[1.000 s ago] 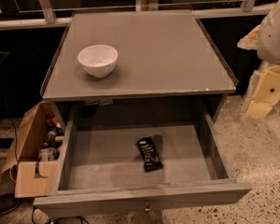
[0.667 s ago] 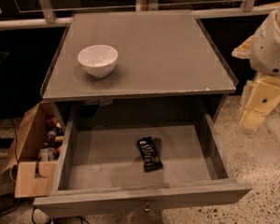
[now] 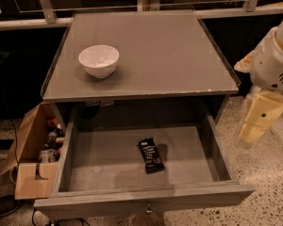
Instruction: Pick rxbar chocolate from top drawer and place on counter
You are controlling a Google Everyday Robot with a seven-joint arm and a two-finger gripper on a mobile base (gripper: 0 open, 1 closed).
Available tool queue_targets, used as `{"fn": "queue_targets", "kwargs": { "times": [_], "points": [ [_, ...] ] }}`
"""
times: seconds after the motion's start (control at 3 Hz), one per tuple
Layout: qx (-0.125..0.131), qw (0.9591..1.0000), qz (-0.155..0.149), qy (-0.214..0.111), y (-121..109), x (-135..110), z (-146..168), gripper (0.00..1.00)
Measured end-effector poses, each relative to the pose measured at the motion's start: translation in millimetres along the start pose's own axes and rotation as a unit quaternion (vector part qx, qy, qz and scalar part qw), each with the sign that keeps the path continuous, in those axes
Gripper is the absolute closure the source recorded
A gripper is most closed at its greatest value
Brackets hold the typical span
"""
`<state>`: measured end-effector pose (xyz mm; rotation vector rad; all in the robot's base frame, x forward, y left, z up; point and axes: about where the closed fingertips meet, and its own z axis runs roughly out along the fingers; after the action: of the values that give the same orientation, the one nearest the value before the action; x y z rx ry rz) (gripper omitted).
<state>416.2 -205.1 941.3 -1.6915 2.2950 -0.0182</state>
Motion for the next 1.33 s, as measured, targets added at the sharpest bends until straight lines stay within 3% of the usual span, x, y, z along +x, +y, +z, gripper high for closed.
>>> {"fn": "queue_targets", "kwargs": {
  "times": [0.33,0.67,1.0,1.33],
  "points": [
    [-0.041,0.9982,0.042,-0.011,36,-3,26,0.0],
    [-0.083,0.9952,0.041,-0.031,67,-14,36,0.0],
    [-0.085,0.9948,0.044,-0.036,67,-16,38,0.0],
    [-0.071,0.9924,0.086,-0.051,59,-26,59,0.0]
  ]
}}
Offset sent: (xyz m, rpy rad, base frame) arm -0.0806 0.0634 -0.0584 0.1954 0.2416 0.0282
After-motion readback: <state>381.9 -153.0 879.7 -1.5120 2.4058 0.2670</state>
